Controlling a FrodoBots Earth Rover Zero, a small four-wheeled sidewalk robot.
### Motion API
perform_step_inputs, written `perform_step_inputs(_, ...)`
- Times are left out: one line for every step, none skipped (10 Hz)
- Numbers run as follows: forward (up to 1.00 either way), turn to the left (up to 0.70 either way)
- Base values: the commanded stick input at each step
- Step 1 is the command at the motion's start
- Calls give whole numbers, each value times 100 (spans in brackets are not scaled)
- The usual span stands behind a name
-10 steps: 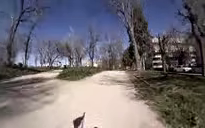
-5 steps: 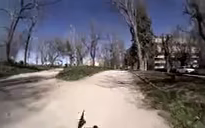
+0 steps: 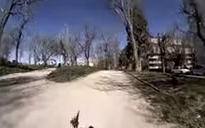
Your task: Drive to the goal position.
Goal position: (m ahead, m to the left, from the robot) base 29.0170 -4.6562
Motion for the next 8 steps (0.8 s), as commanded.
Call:
perform_step_inputs(98, 0)
perform_step_inputs(98, -3)
perform_step_inputs(98, -8)
perform_step_inputs(98, -13)
perform_step_inputs(98, -12)
perform_step_inputs(98, 0)
perform_step_inputs(98, 0)
perform_step_inputs(98, 0)
